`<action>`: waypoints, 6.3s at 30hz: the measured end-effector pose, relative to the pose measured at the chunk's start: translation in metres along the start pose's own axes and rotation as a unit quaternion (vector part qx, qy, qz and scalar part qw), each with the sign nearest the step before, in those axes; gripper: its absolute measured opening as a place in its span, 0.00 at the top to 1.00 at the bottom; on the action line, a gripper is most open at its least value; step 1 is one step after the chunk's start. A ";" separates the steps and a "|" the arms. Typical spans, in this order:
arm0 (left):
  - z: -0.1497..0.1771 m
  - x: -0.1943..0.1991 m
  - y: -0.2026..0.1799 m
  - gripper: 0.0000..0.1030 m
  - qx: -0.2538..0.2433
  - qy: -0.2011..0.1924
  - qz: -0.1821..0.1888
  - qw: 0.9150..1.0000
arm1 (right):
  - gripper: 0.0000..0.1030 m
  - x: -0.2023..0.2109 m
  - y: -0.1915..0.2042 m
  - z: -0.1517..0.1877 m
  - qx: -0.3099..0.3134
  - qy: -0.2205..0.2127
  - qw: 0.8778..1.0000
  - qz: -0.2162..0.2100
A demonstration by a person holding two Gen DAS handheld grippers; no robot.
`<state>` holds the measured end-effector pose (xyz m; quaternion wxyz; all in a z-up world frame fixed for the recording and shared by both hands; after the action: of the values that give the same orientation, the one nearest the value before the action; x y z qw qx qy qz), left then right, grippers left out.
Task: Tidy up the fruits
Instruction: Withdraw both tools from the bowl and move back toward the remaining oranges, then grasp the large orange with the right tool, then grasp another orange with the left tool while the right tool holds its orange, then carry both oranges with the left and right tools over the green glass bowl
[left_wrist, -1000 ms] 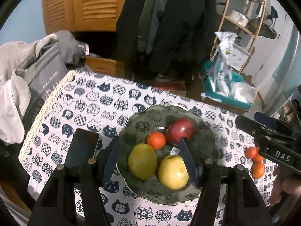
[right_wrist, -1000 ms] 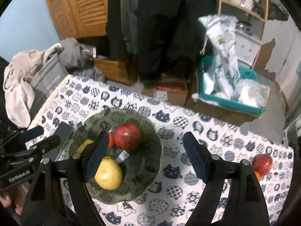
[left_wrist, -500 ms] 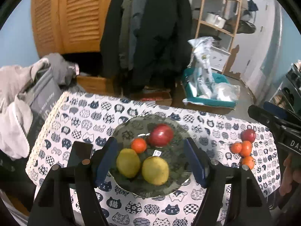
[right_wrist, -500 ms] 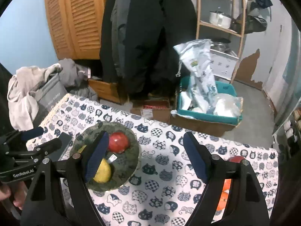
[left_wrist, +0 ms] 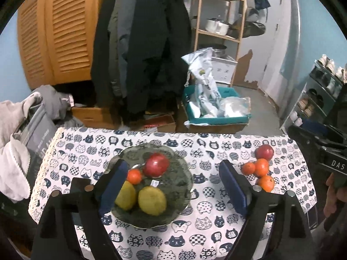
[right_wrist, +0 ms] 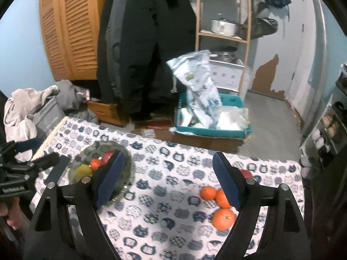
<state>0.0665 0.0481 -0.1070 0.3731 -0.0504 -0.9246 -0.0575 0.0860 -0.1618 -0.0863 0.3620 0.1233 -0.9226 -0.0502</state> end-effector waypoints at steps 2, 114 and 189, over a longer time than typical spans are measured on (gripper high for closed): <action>-0.003 0.001 -0.007 0.15 -0.005 -0.002 0.005 1.000 | 0.17 0.006 -0.013 0.002 -0.005 -0.002 1.000 0.009; 0.042 -0.279 -0.252 0.09 -0.176 0.176 0.134 0.959 | 0.39 -0.152 -0.268 0.143 -0.214 0.197 0.951 0.108; -0.032 -0.072 -0.109 0.58 -0.048 0.008 0.086 0.995 | 0.39 -0.023 -0.116 0.024 -0.064 0.026 0.996 0.058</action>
<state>0.1251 -0.0683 -0.1423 0.3809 -0.1475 -0.9101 -0.0697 0.1082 -0.2676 -0.1403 0.3957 0.0476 -0.9132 -0.0851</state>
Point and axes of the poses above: each gripper's, at about its wrist camera, not at the fingertips, and x roughly against the way its jaws point, y to its left, z to its underside, the point moved 6 cm from there along -x, roughly the way its jaws point, and after that the axes turned 12 degrees about -x, right-handed, at the moved point
